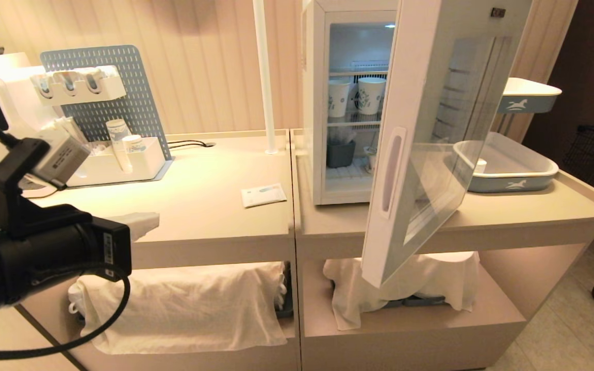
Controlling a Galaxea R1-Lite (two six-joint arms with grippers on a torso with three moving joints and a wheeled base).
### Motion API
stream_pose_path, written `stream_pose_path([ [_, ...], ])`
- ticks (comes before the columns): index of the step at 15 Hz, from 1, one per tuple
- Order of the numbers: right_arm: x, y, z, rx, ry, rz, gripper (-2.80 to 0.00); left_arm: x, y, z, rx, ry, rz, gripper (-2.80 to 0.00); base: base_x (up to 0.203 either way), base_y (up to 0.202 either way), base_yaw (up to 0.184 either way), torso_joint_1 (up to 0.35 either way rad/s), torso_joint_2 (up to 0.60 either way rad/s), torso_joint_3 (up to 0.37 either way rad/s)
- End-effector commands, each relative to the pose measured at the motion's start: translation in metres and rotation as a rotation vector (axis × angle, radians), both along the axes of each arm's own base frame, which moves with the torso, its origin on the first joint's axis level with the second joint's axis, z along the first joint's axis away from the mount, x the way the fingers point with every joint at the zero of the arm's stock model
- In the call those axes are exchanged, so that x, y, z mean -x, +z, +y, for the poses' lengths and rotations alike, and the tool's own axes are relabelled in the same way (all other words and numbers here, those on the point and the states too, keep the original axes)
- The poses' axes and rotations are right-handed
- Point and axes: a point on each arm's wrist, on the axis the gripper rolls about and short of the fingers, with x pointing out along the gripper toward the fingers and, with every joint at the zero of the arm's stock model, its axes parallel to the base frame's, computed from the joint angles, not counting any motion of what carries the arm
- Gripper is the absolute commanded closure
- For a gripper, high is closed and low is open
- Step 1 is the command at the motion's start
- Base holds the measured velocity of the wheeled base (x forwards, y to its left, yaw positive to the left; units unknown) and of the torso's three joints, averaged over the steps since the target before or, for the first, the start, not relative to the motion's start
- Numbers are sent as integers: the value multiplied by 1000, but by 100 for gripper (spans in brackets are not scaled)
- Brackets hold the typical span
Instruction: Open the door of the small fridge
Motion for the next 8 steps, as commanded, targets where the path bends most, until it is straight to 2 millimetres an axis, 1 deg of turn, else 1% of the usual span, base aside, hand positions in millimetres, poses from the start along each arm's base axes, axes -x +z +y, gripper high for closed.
stream_pose_path([
  [1, -1, -3, 0, 0, 0, 10, 0, -3, 1, -3, 1, 0, 1, 0, 0, 0, 0, 0, 0, 0],
  [2, -1, -3, 0, 0, 0, 10, 0, -3, -1, -3, -3, 3, 3, 0, 0, 0, 0, 0, 0, 0],
  [4, -1, -3, 0, 0, 0, 10, 0, 5, -10, 3, -13, 16, 23, 0, 0, 0, 0, 0, 0, 0],
  [5, -1, -3, 0, 0, -1, 10, 0, 12, -14, 8, -12, 27, 26, 0, 0, 0, 0, 0, 0, 0],
  [8, -1, -3, 0, 0, -1, 10, 0, 34, -35, 25, -19, 73, 53, 0, 0, 0, 0, 0, 0, 0],
])
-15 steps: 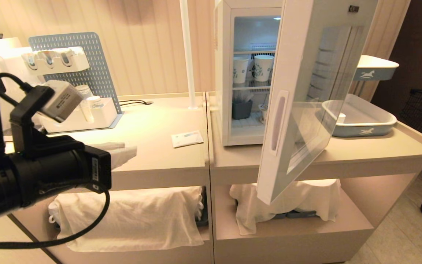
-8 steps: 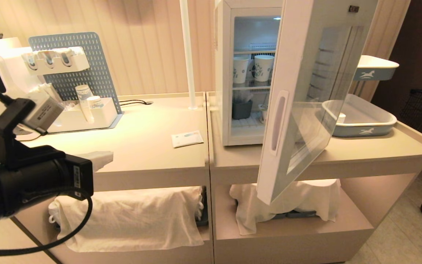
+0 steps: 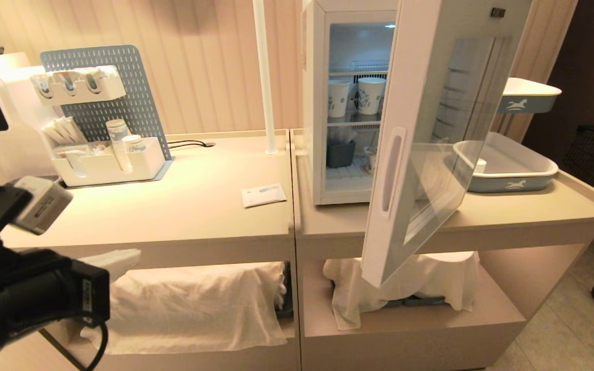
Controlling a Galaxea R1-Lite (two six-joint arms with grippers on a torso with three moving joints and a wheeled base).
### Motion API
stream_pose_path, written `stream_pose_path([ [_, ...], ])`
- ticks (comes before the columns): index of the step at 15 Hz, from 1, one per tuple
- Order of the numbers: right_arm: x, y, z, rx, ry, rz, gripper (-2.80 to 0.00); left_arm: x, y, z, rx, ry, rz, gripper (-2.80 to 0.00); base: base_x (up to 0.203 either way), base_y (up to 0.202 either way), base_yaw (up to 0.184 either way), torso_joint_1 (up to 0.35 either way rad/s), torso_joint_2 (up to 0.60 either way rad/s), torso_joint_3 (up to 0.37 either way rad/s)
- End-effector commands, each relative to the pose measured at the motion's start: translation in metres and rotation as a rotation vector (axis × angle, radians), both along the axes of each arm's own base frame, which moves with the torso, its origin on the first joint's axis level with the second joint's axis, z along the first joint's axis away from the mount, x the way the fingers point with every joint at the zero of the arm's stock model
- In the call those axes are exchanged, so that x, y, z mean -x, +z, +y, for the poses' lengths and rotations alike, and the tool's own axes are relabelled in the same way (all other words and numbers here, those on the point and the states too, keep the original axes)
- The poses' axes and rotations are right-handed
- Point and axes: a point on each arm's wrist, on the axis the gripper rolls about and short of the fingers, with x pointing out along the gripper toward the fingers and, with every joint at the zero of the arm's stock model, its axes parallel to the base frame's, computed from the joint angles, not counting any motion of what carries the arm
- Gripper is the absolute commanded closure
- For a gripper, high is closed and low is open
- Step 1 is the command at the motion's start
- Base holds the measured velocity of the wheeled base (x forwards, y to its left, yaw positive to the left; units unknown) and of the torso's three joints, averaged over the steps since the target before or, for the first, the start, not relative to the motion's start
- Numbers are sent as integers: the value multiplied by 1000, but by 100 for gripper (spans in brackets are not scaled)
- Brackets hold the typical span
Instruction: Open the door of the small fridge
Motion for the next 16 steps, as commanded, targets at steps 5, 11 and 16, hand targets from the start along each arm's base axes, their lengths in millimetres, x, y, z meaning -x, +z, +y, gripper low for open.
stream_pose_path([
  [5, -1, -3, 0, -1, 1, 10, 0, 31, -17, 17, 7, 43, -15, 0, 0, 0, 0, 0, 0, 0],
  [11, -1, -3, 0, 0, 1, 10, 0, 35, -15, 19, 10, 43, -30, 0, 0, 0, 0, 0, 0, 0],
  [16, -1, -3, 0, 0, -1, 10, 0, 41, -19, 21, 4, 55, -17, 0, 0, 0, 0, 0, 0, 0],
])
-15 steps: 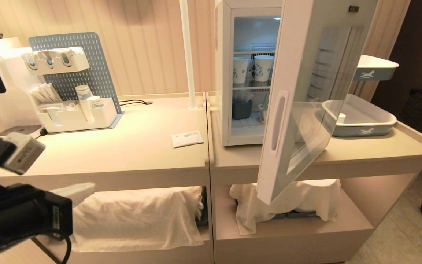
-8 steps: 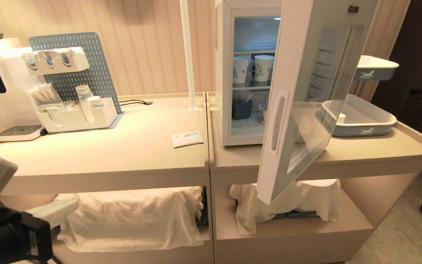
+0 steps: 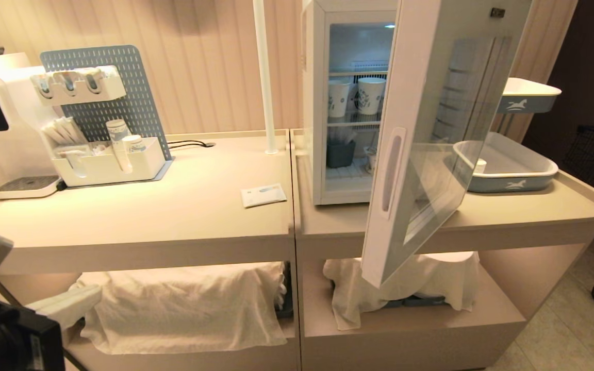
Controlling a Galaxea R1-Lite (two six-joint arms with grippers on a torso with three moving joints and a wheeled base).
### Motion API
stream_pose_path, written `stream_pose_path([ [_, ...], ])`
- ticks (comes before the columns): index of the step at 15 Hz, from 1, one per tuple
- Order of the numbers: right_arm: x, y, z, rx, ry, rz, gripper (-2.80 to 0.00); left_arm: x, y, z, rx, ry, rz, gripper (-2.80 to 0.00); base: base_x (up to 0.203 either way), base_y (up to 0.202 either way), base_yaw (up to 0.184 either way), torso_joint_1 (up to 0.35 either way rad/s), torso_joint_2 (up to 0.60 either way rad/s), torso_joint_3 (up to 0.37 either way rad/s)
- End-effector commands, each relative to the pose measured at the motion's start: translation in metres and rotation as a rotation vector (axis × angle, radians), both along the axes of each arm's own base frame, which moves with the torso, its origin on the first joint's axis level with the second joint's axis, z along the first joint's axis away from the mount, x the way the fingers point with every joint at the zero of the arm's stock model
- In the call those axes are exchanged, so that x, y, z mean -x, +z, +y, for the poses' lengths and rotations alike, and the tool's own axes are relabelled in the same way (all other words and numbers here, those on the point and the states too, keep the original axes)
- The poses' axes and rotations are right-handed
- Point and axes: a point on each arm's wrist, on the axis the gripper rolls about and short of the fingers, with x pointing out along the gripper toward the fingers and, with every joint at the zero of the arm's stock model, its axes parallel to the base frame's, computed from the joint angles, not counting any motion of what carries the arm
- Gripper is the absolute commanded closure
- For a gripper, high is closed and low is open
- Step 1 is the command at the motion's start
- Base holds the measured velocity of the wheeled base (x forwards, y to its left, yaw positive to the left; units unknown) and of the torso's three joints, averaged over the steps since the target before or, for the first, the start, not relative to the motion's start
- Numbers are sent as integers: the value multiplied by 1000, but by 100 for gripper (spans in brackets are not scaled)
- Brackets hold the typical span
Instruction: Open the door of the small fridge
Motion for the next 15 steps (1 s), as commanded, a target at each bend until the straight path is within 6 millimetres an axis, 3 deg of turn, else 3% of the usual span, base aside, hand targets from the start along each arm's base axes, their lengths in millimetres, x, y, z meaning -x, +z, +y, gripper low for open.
stream_pose_path([
  [1, -1, -3, 0, 0, 1, 8, 0, 3, -1, 1, 3, 0, -6, 0, 0, 0, 0, 0, 0, 0],
  [9, -1, -3, 0, 0, 1, 10, 0, 11, 0, 9, 16, 56, -25, 0, 0, 0, 0, 0, 0, 0],
  [15, -1, -3, 0, 0, 1, 10, 0, 46, -35, 22, 31, 108, -29, 0, 0, 0, 0, 0, 0, 0],
])
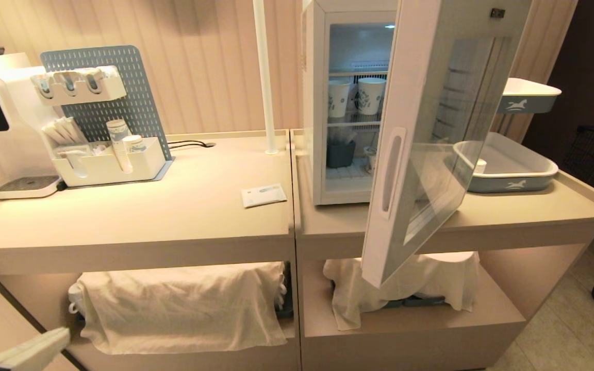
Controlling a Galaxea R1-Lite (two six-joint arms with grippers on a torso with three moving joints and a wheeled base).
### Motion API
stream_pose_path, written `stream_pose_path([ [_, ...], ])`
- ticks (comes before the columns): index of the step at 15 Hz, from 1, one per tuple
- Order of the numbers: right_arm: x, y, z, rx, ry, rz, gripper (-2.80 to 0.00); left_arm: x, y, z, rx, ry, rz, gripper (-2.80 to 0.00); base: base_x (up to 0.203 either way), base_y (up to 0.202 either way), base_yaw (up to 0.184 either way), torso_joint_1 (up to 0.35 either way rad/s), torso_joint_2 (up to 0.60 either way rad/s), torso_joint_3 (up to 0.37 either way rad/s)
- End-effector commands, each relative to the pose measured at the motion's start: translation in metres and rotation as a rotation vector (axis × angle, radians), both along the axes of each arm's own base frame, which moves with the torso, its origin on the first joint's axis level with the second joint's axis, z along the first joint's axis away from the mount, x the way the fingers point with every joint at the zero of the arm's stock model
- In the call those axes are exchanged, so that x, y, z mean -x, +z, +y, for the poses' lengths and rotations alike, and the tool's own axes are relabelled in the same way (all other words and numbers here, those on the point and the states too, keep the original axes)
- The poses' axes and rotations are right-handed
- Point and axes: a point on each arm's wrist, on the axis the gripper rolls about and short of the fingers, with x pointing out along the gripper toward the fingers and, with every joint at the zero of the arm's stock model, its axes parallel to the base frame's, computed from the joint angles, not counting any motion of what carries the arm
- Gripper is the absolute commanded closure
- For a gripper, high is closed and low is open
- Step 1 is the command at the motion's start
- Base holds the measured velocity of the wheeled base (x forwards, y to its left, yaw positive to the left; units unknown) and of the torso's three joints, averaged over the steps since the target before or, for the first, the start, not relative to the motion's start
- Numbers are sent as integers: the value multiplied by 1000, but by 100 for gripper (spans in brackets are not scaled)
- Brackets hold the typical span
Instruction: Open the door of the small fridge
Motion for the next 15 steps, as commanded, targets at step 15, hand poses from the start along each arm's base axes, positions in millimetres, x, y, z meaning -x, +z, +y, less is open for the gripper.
stream_pose_path([
  [15, -1, -3, 0, 0, 1, 10, 0, 86, -51, 6, 17, 33, -84, 0, 0, 0, 0, 0, 0, 0],
])
